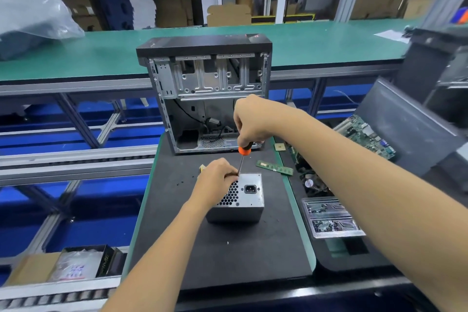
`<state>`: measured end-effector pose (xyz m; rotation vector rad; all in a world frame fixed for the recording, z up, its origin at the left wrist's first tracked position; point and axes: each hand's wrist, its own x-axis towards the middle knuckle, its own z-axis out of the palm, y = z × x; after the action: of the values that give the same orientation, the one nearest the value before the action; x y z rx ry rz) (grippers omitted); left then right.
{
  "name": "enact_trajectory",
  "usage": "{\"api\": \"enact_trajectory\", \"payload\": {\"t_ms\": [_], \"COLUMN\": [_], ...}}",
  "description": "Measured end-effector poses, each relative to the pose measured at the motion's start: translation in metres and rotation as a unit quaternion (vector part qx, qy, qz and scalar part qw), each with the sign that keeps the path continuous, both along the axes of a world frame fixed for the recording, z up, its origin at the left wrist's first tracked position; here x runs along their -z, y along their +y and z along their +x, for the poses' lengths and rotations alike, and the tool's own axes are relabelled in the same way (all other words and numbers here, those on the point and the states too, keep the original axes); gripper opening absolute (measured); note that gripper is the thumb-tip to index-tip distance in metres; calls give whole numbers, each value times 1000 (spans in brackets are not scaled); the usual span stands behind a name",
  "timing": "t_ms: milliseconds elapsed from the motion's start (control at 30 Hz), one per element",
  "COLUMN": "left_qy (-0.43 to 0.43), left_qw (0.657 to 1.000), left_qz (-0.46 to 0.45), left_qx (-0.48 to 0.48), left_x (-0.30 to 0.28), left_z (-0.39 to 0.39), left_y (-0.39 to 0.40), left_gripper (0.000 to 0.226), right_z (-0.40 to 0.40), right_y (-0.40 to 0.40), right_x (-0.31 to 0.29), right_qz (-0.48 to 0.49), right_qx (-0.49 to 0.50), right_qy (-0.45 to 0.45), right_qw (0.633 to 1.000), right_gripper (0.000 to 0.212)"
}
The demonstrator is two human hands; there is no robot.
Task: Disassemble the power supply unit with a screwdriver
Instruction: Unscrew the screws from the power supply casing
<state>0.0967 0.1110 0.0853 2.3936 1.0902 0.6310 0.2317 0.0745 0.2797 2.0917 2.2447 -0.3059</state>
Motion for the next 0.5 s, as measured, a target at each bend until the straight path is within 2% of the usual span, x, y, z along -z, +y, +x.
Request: {"api": "enact_trajectory", "payload": {"t_ms": [267,367,500], "left_qy": [-65,-78,-84], "left_qw": [996,995,996], "left_qz": [-41,-46,-28], "left_qx": [-42,-32,-19], "left_x": [5,7,9], "left_z": [0,0,3], "left_y": [-1,-1,-3], "left_gripper": [10,10,12], "right_z": [-3,-7,-16], "right_y": [0,1,4], "right_x": [7,10,15], "right_qz": [11,28,60], "right_qx": [-9,-10,-43], "right_qy": [-18,-19,-46], "right_qw": [1000,999,996], "right_gripper": [12,27,31]}}
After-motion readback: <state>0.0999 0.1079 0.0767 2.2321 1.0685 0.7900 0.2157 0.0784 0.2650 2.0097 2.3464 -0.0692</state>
